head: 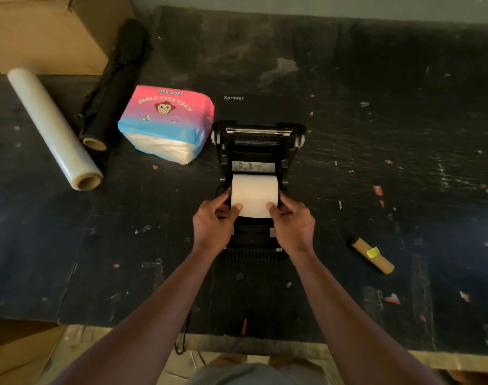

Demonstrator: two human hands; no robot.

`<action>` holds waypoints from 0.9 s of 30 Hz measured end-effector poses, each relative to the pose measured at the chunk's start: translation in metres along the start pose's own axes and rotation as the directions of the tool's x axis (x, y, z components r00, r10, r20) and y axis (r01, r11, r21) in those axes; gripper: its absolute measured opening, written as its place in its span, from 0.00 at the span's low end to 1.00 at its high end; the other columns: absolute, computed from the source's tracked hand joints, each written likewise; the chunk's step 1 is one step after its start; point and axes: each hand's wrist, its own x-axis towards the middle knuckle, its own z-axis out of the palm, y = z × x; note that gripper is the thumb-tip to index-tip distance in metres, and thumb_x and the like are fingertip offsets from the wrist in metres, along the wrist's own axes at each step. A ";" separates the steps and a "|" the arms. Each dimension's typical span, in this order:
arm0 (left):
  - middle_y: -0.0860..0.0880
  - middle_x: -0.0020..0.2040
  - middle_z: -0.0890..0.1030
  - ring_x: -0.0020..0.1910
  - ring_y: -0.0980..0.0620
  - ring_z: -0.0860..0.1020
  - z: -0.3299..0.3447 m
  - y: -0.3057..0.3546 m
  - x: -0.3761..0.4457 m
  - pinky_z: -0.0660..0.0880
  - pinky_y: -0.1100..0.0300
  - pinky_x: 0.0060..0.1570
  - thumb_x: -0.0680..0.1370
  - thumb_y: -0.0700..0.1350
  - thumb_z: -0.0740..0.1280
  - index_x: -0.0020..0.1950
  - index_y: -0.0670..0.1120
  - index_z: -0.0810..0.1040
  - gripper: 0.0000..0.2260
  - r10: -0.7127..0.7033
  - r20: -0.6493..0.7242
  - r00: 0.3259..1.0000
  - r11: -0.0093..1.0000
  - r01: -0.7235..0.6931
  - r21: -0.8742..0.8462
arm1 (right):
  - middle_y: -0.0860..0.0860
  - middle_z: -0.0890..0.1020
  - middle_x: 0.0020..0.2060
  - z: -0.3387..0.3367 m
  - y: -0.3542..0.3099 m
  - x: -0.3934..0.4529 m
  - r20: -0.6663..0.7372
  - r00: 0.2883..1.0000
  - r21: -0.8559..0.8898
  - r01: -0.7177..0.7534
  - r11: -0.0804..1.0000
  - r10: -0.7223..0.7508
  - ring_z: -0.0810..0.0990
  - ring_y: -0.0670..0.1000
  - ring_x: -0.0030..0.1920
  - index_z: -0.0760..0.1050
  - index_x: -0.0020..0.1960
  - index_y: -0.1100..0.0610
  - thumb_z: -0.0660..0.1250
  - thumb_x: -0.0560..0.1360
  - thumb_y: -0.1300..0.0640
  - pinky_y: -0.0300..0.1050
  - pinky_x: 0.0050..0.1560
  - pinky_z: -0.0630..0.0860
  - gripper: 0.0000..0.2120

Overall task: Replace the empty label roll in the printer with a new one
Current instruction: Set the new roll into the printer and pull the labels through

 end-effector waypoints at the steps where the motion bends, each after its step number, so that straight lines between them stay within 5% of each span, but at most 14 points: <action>1: 0.52 0.54 0.83 0.45 0.64 0.81 -0.001 0.001 0.000 0.74 0.79 0.39 0.80 0.51 0.74 0.75 0.52 0.77 0.23 -0.017 0.007 1.000 1.000 0.017 -0.014 | 0.42 0.82 0.46 -0.003 -0.001 -0.001 0.003 1.000 0.021 -0.024 0.999 0.024 0.82 0.37 0.41 0.76 0.72 0.54 0.73 0.80 0.52 0.24 0.36 0.75 0.22; 4: 0.56 0.46 0.86 0.43 0.64 0.83 -0.007 0.006 0.002 0.75 0.78 0.38 0.78 0.50 0.76 0.70 0.53 0.81 0.20 -0.068 -0.003 0.998 0.994 0.068 -0.081 | 0.40 0.83 0.42 -0.010 -0.004 -0.002 -0.012 0.996 0.115 -0.083 0.990 0.085 0.83 0.36 0.40 0.80 0.67 0.54 0.75 0.78 0.53 0.27 0.38 0.78 0.19; 7: 0.53 0.47 0.88 0.44 0.58 0.87 -0.010 0.007 0.005 0.83 0.65 0.45 0.77 0.49 0.78 0.65 0.52 0.82 0.17 -0.121 0.020 0.992 0.978 0.122 -0.168 | 0.49 0.87 0.47 -0.013 -0.009 0.001 0.039 0.977 0.263 -0.212 0.941 0.210 0.87 0.45 0.46 0.82 0.60 0.53 0.78 0.75 0.56 0.44 0.50 0.86 0.14; 9: 0.52 0.48 0.87 0.44 0.58 0.87 -0.011 0.006 0.006 0.85 0.60 0.46 0.76 0.48 0.79 0.62 0.52 0.81 0.16 -0.196 0.074 0.978 0.942 0.209 -0.261 | 0.50 0.87 0.48 -0.015 -0.011 0.004 0.097 0.953 0.324 -0.303 0.896 0.287 0.87 0.45 0.44 0.83 0.55 0.52 0.79 0.74 0.57 0.43 0.48 0.84 0.11; 12: 0.51 0.49 0.87 0.43 0.58 0.87 -0.017 0.002 0.009 0.81 0.67 0.40 0.75 0.48 0.80 0.57 0.51 0.82 0.13 -0.277 0.186 0.943 0.886 0.326 -0.329 | 0.49 0.88 0.45 -0.019 -0.010 0.007 0.167 0.933 0.301 -0.357 0.884 0.320 0.86 0.46 0.44 0.85 0.50 0.53 0.79 0.74 0.57 0.40 0.44 0.81 0.06; 20: 0.53 0.44 0.88 0.42 0.58 0.84 -0.028 -0.010 0.023 0.77 0.66 0.42 0.75 0.50 0.80 0.49 0.52 0.88 0.05 -0.186 0.287 0.940 0.979 0.202 -0.026 | 0.46 0.88 0.47 -0.023 0.001 0.017 0.208 0.943 0.079 -0.282 0.956 0.261 0.83 0.43 0.53 0.88 0.46 0.52 0.80 0.72 0.55 0.43 0.57 0.77 0.04; 27: 0.61 0.43 0.83 0.43 0.65 0.80 -0.030 -0.015 0.031 0.70 0.71 0.40 0.74 0.51 0.80 0.50 0.53 0.88 0.07 -0.136 0.345 0.929 0.982 0.079 0.173 | 0.39 0.86 0.41 -0.019 0.012 0.010 0.207 0.948 0.008 -0.249 0.969 0.242 0.82 0.37 0.47 0.86 0.43 0.45 0.80 0.72 0.53 0.34 0.46 0.75 0.04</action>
